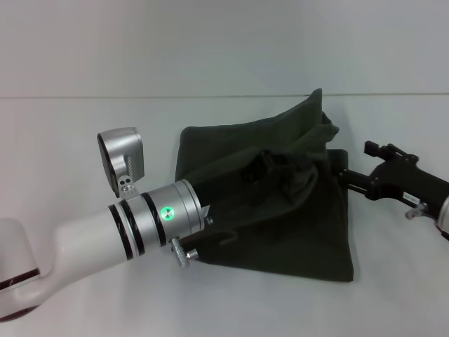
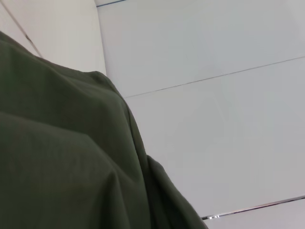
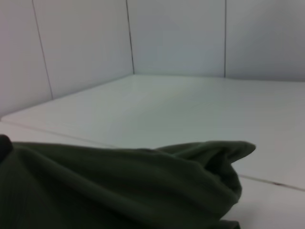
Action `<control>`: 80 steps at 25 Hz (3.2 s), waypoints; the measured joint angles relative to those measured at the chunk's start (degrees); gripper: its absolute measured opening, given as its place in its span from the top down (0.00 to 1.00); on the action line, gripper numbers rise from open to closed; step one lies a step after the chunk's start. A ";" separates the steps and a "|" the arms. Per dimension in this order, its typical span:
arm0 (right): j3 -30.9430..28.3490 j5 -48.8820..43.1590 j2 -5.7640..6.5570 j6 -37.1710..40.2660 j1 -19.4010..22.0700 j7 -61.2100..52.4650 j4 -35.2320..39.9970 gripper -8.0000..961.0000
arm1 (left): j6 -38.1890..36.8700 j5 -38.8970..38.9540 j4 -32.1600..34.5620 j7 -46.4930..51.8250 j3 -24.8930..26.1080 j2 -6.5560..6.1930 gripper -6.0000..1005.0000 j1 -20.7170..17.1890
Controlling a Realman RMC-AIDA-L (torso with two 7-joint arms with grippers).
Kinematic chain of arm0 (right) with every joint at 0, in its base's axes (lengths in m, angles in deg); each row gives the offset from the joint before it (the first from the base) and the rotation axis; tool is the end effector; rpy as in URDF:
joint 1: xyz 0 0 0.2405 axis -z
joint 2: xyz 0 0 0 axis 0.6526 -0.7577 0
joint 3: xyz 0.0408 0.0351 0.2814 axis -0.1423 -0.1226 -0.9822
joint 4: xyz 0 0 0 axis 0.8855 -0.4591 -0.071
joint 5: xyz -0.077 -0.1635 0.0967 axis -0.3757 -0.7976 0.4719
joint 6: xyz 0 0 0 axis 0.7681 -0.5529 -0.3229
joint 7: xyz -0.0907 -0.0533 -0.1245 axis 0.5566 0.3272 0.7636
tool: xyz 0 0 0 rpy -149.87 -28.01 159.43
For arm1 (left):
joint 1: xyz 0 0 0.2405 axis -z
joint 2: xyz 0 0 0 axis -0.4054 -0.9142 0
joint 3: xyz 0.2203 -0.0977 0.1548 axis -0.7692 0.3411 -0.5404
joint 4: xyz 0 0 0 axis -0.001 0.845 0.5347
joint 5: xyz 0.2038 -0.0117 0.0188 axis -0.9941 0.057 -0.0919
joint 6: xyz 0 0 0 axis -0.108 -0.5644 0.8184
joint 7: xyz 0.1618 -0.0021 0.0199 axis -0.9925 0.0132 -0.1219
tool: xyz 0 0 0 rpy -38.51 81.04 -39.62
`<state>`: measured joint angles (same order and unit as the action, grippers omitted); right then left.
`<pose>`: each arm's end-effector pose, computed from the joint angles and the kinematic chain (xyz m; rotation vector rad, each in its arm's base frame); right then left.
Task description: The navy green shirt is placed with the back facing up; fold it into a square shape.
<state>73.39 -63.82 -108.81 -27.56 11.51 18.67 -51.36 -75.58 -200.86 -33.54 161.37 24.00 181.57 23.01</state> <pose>0.3223 0.3868 -0.0574 -2.2027 0.6689 0.5899 -0.1788 0.3692 -0.1441 1.9797 1.9292 1.2383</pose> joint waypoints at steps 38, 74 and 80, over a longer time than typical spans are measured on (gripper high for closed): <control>-10.52 0.27 -0.16 8.80 4.92 -0.42 3.19 0.05 | -5.02 -1.06 2.45 2.90 -3.60 0.19 0.98 -1.47; -11.94 -4.69 0.98 10.16 2.76 -14.64 4.94 0.05 | -13.64 -0.62 15.57 -11.51 -10.49 -0.04 0.09 -6.29; -10.86 -17.10 4.66 25.92 2.86 -40.61 10.69 0.05 | -18.58 -1.18 30.61 -19.37 -15.23 -0.71 0.04 -11.69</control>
<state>62.53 -80.93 -104.14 -1.64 14.37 -21.94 -40.67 -94.15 -202.04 -2.93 142.00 8.77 180.86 11.32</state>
